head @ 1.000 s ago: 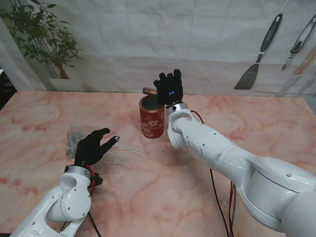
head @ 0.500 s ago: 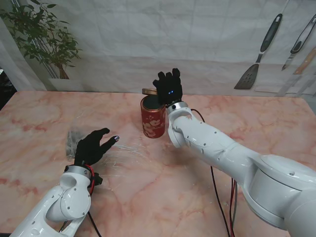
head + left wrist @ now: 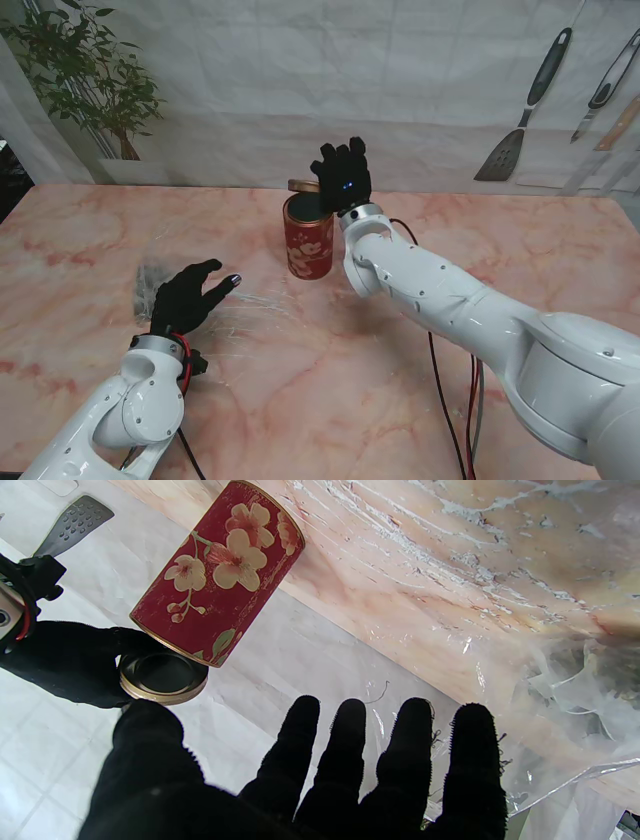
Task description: Insert tea bags into the tea bag box
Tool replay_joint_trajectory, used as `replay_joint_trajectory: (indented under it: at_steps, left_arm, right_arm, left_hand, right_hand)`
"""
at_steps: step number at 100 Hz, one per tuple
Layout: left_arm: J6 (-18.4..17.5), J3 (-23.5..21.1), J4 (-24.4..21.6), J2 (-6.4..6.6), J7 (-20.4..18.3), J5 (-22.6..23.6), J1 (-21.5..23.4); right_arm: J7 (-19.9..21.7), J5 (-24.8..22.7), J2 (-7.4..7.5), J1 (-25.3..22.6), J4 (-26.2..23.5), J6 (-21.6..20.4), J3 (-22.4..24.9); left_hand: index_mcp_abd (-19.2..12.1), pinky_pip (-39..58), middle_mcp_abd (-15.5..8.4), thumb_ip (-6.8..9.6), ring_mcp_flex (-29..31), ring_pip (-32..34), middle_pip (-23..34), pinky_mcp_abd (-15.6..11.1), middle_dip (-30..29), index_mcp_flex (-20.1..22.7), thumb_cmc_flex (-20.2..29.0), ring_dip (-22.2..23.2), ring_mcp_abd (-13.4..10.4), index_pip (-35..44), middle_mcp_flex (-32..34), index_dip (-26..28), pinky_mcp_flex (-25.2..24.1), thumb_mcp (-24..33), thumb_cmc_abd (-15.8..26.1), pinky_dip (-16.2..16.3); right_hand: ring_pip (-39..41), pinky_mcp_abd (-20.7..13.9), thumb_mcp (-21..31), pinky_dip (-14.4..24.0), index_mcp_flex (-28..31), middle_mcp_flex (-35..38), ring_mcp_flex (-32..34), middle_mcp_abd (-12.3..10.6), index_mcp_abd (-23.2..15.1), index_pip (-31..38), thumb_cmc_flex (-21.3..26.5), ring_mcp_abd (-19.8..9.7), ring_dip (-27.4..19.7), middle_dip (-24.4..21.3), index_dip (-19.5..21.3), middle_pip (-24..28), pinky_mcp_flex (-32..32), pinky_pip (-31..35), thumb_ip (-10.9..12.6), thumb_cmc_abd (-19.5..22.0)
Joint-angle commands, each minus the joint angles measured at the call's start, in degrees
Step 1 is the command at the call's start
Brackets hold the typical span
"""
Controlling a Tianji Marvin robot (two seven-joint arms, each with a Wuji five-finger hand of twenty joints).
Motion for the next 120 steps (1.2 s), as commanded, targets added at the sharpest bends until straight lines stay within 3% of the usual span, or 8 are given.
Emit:
replay_joint_trajectory:
  at_steps: [1,17,52,120]
  left_arm:
    - [0.1,0.0,-0.2,-0.21,-0.5,-0.2,-0.1]
    - [0.1,0.1,-0.2,-0.2,-0.6,-0.2,-0.1]
    - [0.3,0.1,-0.5,-0.16,-0.8,-0.1,-0.1]
    - [0.3,0.1,-0.6,-0.14,-0.9,-0.2,-0.1]
  right_arm:
    - [1.1,-0.6,0.66,0.0,-0.8,-0.6,0.1]
    - [1.8,-0.9,1.55,-0.3,-2.0,-1.5,0.8]
    - [1.5,-0.7,1.85,-0.6,-2.2,-2.8,1.2]
    - [3.5,-1.3,2.92,-0.5,-3.1,-3.3,0.9]
  left_hand:
    - [0.0,1.6,-1.2,1.83,-0.2,0.2,-0.1,-1.2,1.1,1.7,1.5,0.3,-1.4,0.2,0.2,0.4,0.0,0.3,-0.3,1.0]
    - [0.0,1.6,-1.3,1.82,-0.2,0.2,-0.1,-1.3,1.1,1.7,1.6,0.3,-1.4,0.3,0.2,0.4,0.1,0.3,-0.4,1.1]
    - [0.1,1.6,-1.3,1.82,-0.3,0.2,-0.1,-1.2,1.1,1.7,1.6,0.3,-1.4,0.2,0.2,0.4,0.0,0.3,-0.4,1.1]
    - [0.1,1.6,-1.3,1.82,-0.2,0.3,-0.1,-1.3,1.1,1.7,1.8,0.3,-1.4,0.2,0.2,0.4,0.1,0.3,-0.4,1.1]
  right_hand:
    - [-0.6,1.0,-1.4,-0.7,-2.7,-2.8,-1.6,1.6,1.4,-0.9,-2.6,1.3,-0.4,-0.4,0.5,-0.7,-1.2,-1.7,1.9,-1.8]
    - [-0.6,1.1,-2.6,-0.7,-2.7,-3.3,-2.0,1.8,1.3,-1.7,-3.3,1.4,-0.3,-0.3,1.0,-0.8,-1.5,-1.8,2.0,-1.6]
    - [-0.6,1.3,-4.7,-0.6,-3.0,-4.0,-2.5,2.1,1.5,-2.9,-5.6,1.5,-0.2,-0.3,1.8,-1.0,-1.9,-2.0,1.8,-1.4]
    - [-0.6,1.1,-5.1,-0.4,-2.5,-4.0,-2.2,1.4,0.5,-3.7,-4.7,1.5,-0.1,-0.2,3.3,-1.1,-1.7,-2.2,2.2,-0.2]
